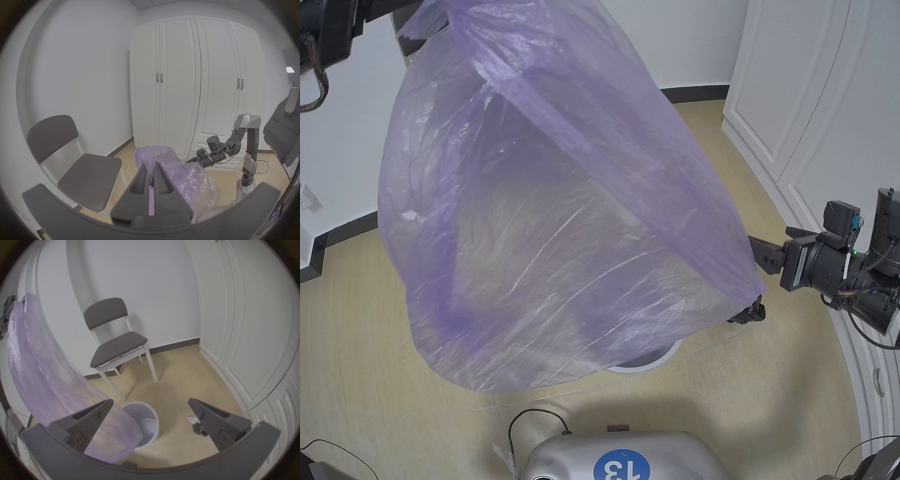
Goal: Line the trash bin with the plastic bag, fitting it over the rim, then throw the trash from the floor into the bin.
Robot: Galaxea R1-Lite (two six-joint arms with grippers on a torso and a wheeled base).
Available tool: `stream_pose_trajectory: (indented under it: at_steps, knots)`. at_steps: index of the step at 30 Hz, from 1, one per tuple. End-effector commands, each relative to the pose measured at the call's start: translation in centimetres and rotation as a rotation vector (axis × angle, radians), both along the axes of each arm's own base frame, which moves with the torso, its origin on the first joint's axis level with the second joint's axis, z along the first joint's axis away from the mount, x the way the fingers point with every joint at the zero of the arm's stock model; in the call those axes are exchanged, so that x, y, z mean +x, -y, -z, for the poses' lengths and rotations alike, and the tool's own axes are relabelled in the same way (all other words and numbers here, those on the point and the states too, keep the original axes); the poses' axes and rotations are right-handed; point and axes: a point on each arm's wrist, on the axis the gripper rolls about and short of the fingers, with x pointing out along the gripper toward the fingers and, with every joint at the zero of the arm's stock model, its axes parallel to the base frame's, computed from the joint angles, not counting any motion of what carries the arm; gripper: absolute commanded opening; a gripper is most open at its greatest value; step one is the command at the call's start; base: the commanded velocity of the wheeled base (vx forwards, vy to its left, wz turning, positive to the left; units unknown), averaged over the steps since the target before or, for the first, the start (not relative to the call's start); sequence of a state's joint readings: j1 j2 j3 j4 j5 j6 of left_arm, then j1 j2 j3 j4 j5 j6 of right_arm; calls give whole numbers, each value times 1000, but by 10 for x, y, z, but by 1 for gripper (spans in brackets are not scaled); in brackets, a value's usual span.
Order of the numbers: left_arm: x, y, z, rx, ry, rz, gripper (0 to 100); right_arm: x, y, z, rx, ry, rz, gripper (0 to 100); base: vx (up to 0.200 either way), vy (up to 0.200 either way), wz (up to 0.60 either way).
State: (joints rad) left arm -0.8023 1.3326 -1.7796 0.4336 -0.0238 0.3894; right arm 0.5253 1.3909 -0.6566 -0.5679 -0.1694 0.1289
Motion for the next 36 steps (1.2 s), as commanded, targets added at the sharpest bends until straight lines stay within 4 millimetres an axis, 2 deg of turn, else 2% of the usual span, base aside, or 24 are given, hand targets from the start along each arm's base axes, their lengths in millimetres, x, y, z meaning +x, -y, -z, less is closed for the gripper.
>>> stream_pose_trajectory:
  at_steps: [1, 3, 4, 7, 11, 14, 18, 23, 26, 29, 36]
  knots:
    - [1, 1, 0, 0, 0, -4, 0, -40, 5, -6, 7, 0, -105, 100, 0, 0, 0]
    - [1, 1, -1, -3, 4, -2, 0, -52, 2, -3, -3, -15, -156, 100, 0, 0, 0]
    - [1, 1, -1, -3, 4, -2, 0, -52, 2, -3, -3, -15, -156, 100, 0, 0, 0]
    - [0, 1, -1, -5, 7, -1, 0, -65, -12, 4, -23, -35, -243, 100, 0, 0, 0]
    - [-4, -3, -2, -9, 13, 1, 0, -59, -26, 14, -51, -77, -268, 100, 0, 0, 0]
    - [-6, -5, -3, -14, 18, 1, 0, -57, -27, 16, -56, -83, -268, 100, 0, 0, 0]
    - [-16, -16, -3, -23, 27, 2, 0, -51, -30, 14, -39, -63, -253, 100, 0, 0, 0]
    - [-23, -23, 1, -19, 30, 7, 0, -36, -13, -2, 8, -7, -158, 100, 0, 0, 0]
    - [-24, -25, 2, -16, 33, 8, 0, -29, -8, -4, 11, -5, -127, 100, 0, 0, 0]
    - [-25, -26, 0, -21, 39, 9, 0, -20, -6, 3, 2, -33, -119, 100, 0, 0, 0]
    - [-24, -24, 0, -20, 40, 15, 0, 9, -23, 20, 7, -95, -109, 100, 0, 0, 0]
